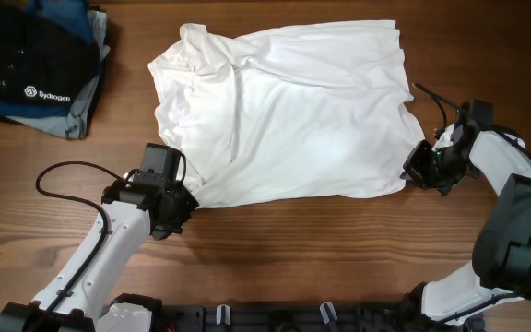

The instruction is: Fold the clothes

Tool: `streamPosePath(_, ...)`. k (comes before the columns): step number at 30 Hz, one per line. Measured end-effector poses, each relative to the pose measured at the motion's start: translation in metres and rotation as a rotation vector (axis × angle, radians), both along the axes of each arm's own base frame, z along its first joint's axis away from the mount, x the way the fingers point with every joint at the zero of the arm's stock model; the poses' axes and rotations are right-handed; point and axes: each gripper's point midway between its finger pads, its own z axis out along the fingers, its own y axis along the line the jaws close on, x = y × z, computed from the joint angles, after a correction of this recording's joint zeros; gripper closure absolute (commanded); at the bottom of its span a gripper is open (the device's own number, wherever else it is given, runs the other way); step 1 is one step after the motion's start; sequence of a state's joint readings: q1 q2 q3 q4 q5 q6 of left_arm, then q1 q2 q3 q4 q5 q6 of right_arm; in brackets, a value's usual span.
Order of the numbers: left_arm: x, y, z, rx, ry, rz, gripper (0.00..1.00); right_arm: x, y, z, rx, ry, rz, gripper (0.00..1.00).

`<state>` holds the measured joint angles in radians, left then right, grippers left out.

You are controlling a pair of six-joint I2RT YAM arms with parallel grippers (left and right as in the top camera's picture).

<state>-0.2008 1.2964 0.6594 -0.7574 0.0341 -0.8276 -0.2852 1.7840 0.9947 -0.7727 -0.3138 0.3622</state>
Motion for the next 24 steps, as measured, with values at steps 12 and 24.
streamPosePath(12,0.024,-0.013,0.012,-0.062,-0.118,-0.031,0.96,0.004,-0.009,0.009,-0.058,-0.035,0.006,0.96)
streamPosePath(24,0.030,-0.018,0.068,-0.124,-0.337,-0.044,0.96,-0.003,-0.007,0.097,-0.122,-0.246,-0.008,0.96)
